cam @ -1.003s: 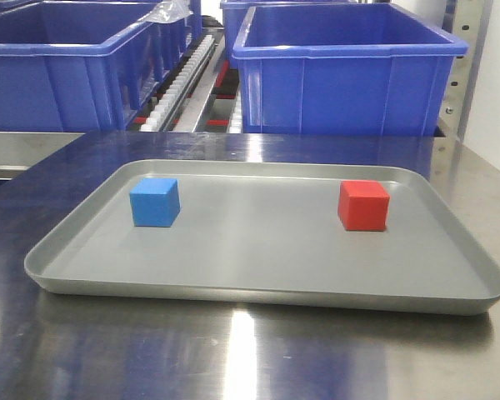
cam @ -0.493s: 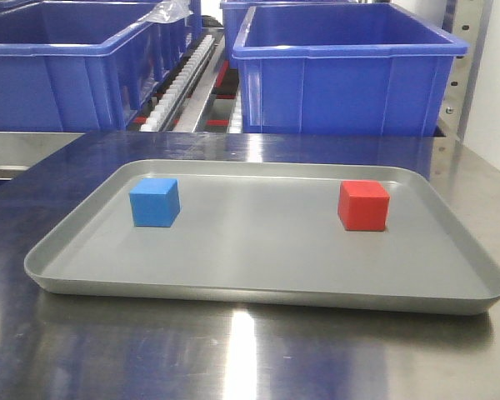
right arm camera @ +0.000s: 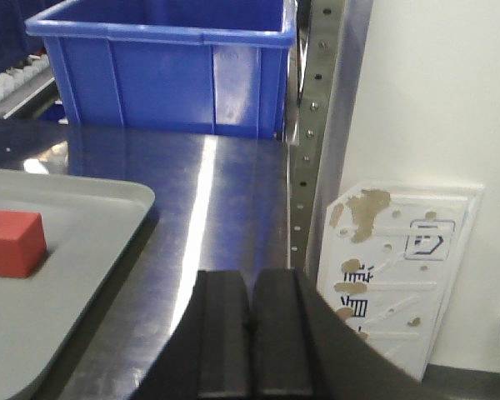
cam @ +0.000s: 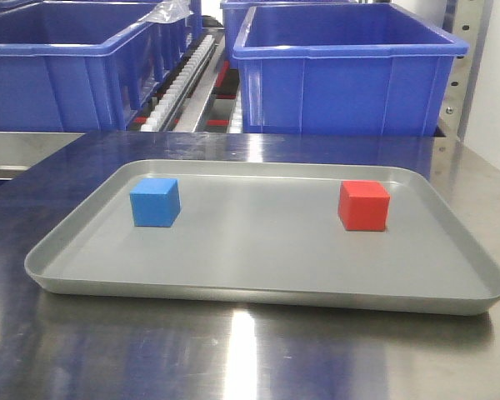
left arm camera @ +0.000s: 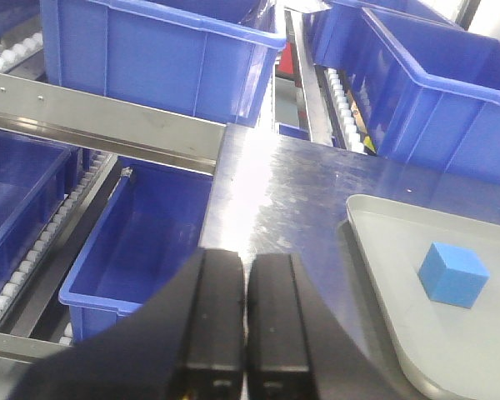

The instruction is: Sort and place red and blue blocks on shelf

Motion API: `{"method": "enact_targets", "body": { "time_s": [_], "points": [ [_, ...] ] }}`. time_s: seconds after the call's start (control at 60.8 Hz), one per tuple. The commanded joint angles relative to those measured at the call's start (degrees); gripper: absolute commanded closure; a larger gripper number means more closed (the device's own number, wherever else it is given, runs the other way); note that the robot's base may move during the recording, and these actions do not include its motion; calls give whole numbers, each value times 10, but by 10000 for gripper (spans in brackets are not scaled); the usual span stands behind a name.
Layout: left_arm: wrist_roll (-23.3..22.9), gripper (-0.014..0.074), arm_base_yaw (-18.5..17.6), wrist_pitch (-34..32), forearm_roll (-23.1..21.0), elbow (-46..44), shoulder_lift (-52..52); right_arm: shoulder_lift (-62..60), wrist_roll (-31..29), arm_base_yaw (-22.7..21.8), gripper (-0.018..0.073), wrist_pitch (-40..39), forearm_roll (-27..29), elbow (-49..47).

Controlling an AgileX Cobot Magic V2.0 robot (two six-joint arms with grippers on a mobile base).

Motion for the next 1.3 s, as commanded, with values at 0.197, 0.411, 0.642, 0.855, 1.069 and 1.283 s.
{"method": "enact_targets", "body": {
  "time_s": [0.197, 0.411, 0.642, 0.855, 1.069, 1.283],
  "points": [
    [0, 465, 0, -48, -4, 13, -9, -12, 0, -3, 510, -86, -1, -14],
    [0, 465, 0, -48, -4, 13, -9, -12, 0, -3, 510, -100, 0, -14],
    [0, 465, 0, -48, -4, 13, -9, 113, 0, -3, 510, -122, 27, -39],
    [0, 465, 0, -48, -4, 13, -9, 362, 0, -3, 510, -125, 53, -146],
    [0, 465, 0, -48, -4, 13, -9, 573, 0, -3, 510, -40, 79, -306],
    [0, 465, 0, -48, -4, 13, -9, 680, 0, -2, 510, 146, 110, -463]
  ]
}}
